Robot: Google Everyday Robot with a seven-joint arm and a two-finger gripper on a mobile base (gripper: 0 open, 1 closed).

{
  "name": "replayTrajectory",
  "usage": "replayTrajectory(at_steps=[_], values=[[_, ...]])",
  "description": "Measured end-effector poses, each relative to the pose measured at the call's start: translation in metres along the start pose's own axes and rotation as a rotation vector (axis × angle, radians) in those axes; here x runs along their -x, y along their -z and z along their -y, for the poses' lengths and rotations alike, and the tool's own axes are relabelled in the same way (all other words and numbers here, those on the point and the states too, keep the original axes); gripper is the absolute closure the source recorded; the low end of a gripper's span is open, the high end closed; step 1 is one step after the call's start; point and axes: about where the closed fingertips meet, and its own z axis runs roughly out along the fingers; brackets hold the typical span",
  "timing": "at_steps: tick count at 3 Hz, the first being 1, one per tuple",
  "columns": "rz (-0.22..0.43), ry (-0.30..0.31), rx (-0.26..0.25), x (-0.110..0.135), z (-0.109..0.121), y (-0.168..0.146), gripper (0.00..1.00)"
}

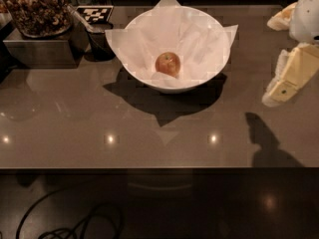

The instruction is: Pick apple from white bowl

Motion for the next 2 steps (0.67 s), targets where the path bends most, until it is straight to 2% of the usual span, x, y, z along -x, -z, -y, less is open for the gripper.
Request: replayTrajectory(at_steps=[1,2], values=[[0.150,-0.028,-0.005,0.025,0.033,-0.010,0.00],[0.232,-0.002,0.005,0.056,0.056,-0.018,0.00]])
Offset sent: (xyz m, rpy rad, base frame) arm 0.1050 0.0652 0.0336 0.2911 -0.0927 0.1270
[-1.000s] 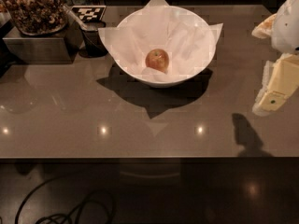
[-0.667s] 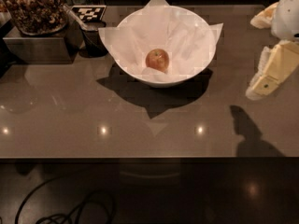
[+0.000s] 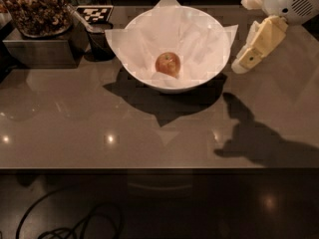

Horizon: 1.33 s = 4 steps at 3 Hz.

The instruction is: Pick apple from white bowl

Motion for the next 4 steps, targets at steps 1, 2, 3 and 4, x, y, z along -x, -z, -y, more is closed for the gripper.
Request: replayTrajectory(at_steps=[1,2,3,4], values=[[0.006,0.003,-0.005,0.002,0.002,0.001,0.00],[0.045,-0.064,-0.055,-0.002,0.008,-0.005,0.00],[0.130,-0.143,-0.131,0.001,0.032,-0.026,0.00],[0.178,-0.154,-0.130,0.010,0.058,-0.057,0.00]])
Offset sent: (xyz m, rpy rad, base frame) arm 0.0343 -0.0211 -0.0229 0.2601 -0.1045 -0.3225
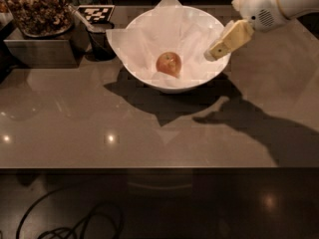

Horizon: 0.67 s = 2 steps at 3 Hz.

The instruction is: Pick apple from white bowl

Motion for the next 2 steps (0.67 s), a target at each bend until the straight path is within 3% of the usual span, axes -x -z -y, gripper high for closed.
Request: replayTrajectory(at_steps=[1,2], values=[[0.005,0.016,0.061,0.0048,0.0047,-0.0274,0.00],[0.005,0.017,0.067,0.0057,0.0046,-0.0294,0.00]])
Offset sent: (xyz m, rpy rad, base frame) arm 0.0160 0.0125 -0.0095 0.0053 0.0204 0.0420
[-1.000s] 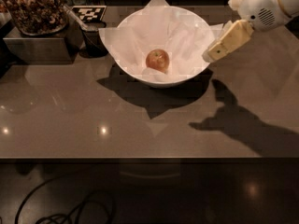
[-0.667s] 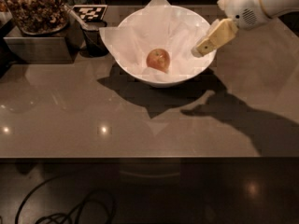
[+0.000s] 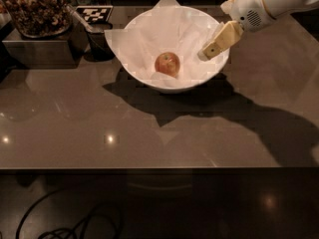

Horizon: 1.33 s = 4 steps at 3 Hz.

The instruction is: Pick apple from white bowl

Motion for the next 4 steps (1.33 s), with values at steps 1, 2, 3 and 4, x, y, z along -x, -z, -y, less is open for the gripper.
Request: replayTrajectory(at_steps=[1,2,3,4], values=[[0.031,-0.006,0.021,0.006,-0.005,-0.017,0.00],[0.047,0.014,0.079,0.016,-0.013,-0.044,0.00],[0.047,0.014,0.080,0.017,-0.013,-0.044,0.19],[0.047,0.014,0.080,0.017,-0.013,-0.044,0.30]])
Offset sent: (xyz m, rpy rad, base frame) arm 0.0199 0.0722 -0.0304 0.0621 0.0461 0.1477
